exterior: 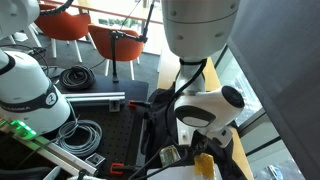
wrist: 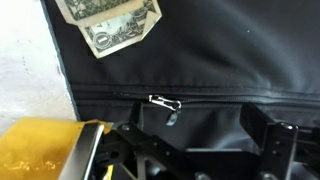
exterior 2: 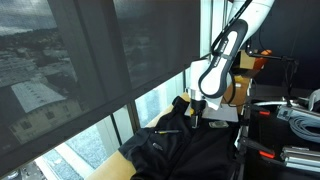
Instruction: Close the zip of the jersey
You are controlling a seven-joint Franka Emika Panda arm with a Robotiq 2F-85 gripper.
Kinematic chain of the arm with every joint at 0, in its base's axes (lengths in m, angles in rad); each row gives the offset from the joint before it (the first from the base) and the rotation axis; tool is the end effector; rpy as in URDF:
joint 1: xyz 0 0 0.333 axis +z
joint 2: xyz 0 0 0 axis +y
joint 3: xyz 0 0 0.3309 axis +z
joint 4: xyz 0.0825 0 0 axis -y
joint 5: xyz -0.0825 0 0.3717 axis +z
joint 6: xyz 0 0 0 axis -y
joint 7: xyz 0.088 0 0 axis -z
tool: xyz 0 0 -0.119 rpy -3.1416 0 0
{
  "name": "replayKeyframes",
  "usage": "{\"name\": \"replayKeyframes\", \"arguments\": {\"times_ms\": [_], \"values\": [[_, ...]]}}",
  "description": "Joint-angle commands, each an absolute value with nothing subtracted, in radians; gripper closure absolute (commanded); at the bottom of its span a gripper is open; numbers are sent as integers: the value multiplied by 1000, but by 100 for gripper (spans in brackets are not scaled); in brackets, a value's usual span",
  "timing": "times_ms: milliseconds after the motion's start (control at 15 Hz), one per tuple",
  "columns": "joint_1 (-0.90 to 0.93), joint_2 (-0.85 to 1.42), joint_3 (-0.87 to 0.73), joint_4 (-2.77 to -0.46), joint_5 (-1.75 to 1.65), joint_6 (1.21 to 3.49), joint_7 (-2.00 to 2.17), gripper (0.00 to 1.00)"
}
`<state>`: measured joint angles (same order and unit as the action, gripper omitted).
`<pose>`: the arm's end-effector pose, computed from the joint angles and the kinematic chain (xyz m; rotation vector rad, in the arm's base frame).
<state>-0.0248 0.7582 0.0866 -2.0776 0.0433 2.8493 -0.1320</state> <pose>0.5671 0.0351 0.0705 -3.0636 -0.1968 -0.0269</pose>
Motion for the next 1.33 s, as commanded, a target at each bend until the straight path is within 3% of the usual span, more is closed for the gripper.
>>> {"name": "replayKeyframes", "arguments": {"times_ms": [0,267,667,733,1267], "values": [[-41,771,99,-2074,35,2873,-133,17],[-36,772,98,-2066,35,2869,-129,52],[-36,773,97,-2060,35,2865,-128,96],[-36,772,97,-2059,35,2864,-128,100],[-40,758,97,-2071,36,2865,-129,100]]}}
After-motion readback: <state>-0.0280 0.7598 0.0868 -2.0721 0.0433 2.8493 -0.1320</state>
